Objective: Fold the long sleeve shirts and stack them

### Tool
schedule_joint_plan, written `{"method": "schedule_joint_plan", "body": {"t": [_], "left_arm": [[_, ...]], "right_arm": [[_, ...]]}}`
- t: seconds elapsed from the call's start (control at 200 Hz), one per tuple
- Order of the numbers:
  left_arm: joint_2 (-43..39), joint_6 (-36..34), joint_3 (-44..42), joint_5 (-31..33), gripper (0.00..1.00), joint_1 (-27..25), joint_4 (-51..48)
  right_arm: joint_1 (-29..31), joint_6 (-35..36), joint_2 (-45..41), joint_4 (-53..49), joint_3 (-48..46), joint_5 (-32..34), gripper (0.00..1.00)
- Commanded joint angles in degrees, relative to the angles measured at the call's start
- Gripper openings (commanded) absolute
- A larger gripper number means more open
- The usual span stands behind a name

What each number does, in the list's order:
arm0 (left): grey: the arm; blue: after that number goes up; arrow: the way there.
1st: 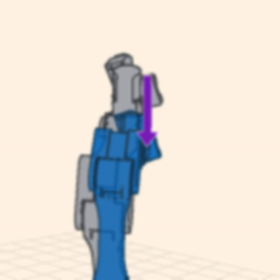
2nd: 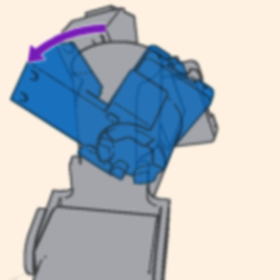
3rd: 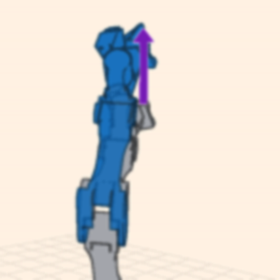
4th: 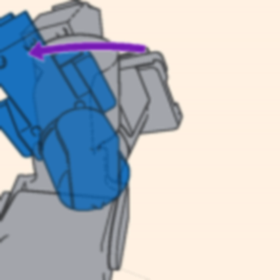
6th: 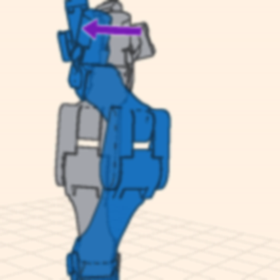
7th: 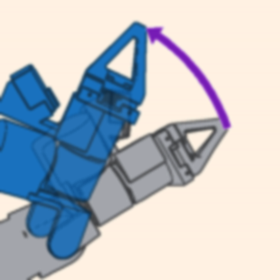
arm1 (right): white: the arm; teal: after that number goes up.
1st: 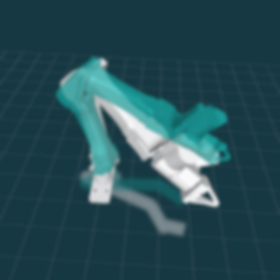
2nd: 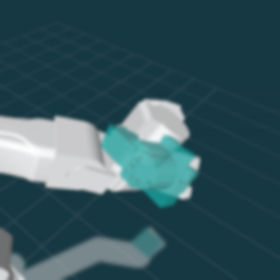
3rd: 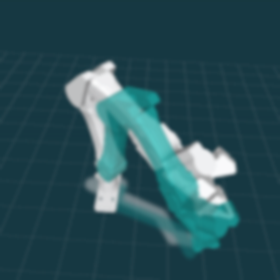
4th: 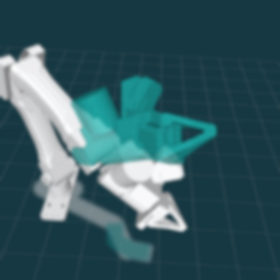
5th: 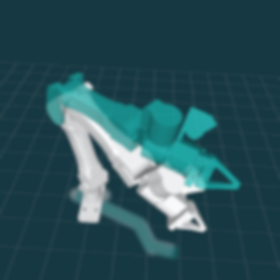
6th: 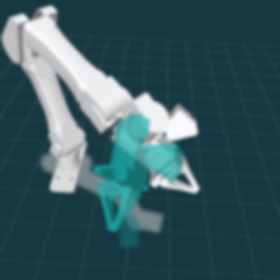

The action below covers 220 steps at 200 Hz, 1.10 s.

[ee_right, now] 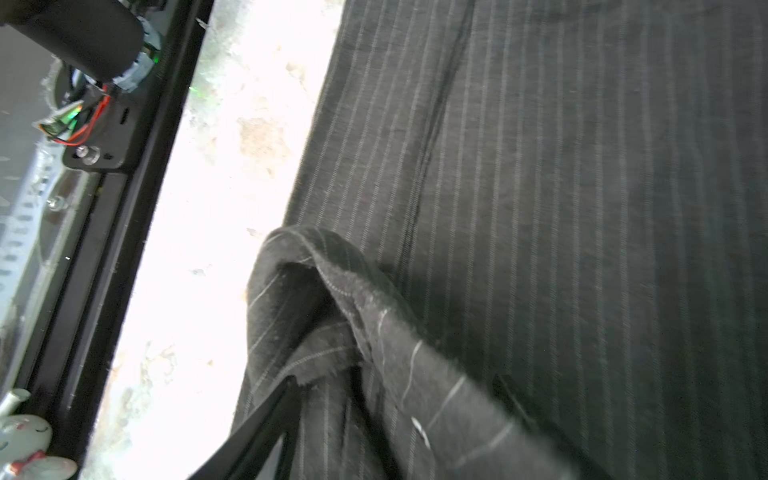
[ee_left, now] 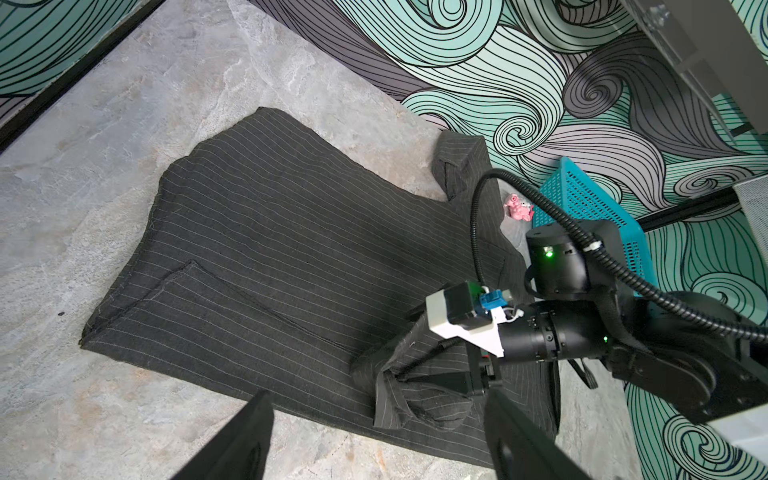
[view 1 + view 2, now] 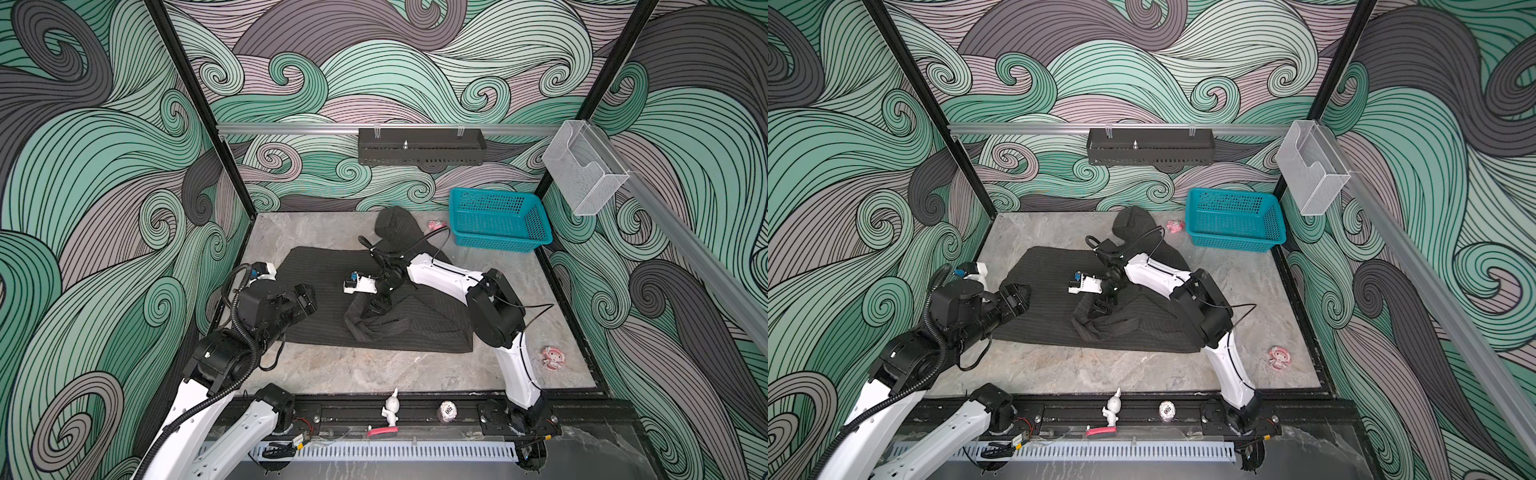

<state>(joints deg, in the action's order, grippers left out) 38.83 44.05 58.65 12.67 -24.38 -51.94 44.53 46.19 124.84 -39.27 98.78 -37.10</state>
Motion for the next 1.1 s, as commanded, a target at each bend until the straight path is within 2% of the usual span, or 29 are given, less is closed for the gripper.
{"method": "schedule_joint_plan", "body": {"t": [0.0, 0.015, 0.12, 0.16, 0.225, 0.28, 0.36, 0.4, 0.431, 0.526, 0.566, 0.616, 0.761, 0.916, 0.961, 1.021, 1.096], "left_arm": [[-0.6, -1.3, -0.3, -0.4, 0.80, 0.6, -1.9], [-0.7, -1.3, -0.3, -0.3, 0.80, 0.7, -2.0], [-1.2, -1.5, -0.2, -0.3, 0.80, 0.8, -2.1], [-1.3, -1.7, -0.1, -0.3, 0.80, 0.8, -2.1], [-1.2, -2.0, 0.4, -0.3, 0.79, 1.0, -2.5], [-1.0, -2.4, 1.3, -0.3, 0.78, 1.0, -3.0], [-0.9, -3.0, 2.4, -0.2, 0.78, 1.0, -3.2], [-0.9, -3.2, 2.7, -0.2, 0.78, 1.0, -3.2], [-0.7, -3.3, 3.0, -0.3, 0.78, 1.1, -3.1], [0.2, -3.5, 4.0, -0.8, 0.77, 1.1, -3.4], [0.7, -3.5, 4.3, -1.0, 0.77, 1.1, -3.5], [1.0, -3.3, 4.7, -1.2, 0.76, 1.1, -3.8], [1.1, -3.8, 5.1, -1.2, 0.75, 1.1, -4.2], [1.0, -4.9, 5.5, -0.7, 0.75, 1.1, -4.4], [1.0, -5.2, 5.8, -0.6, 0.75, 1.1, -4.6], [1.1, -5.8, 6.1, -0.1, 0.75, 1.2, -4.7], [0.7, -6.6, 6.4, 0.6, 0.75, 1.2, -4.9]], "right_arm": [[0.0, -0.4, 0.8, -1.4, 1.9, -3.2, 0.60], [-0.1, -0.7, 0.6, -1.6, 2.0, -3.5, 0.57], [-0.1, -3.1, -2.4, 0.4, 0.2, -3.7, 0.13], [-0.1, -4.9, -4.0, 1.7, -0.6, -3.7, 0.00], [0.0, -10.4, -6.8, 2.0, -0.4, -1.4, 0.00], [-0.1, -18.6, -9.5, 1.7, 0.8, 4.9, 0.00], [-0.3, -31.9, -12.8, -5.3, 7.0, 21.7, 0.00], [-0.5, -40.4, -12.4, -13.4, 13.7, 32.8, 0.00], [-0.9, -44.6, -10.9, -21.4, 20.3, 37.3, 0.00], [-2.9, -57.7, -5.0, -47.1, 39.2, 42.0, 0.00], [-3.4, -61.9, -4.4, -53.8, 41.1, 42.2, 0.00], [-3.5, -67.9, -5.9, -58.3, 38.4, 43.1, 0.00], [-2.9, -77.5, -16.7, -54.4, 18.2, 36.2, 0.00], [-3.5, -88.3, -26.3, -41.6, 1.9, 17.3, 0.00], [-3.6, -93.6, -29.3, -36.3, -2.6, 13.0, 0.00], [-3.6, -102.3, -34.0, -24.2, -11.1, 7.3, 0.00], [-2.9, -119.3, -40.7, -2.9, -24.4, 5.0, 0.00]]}}
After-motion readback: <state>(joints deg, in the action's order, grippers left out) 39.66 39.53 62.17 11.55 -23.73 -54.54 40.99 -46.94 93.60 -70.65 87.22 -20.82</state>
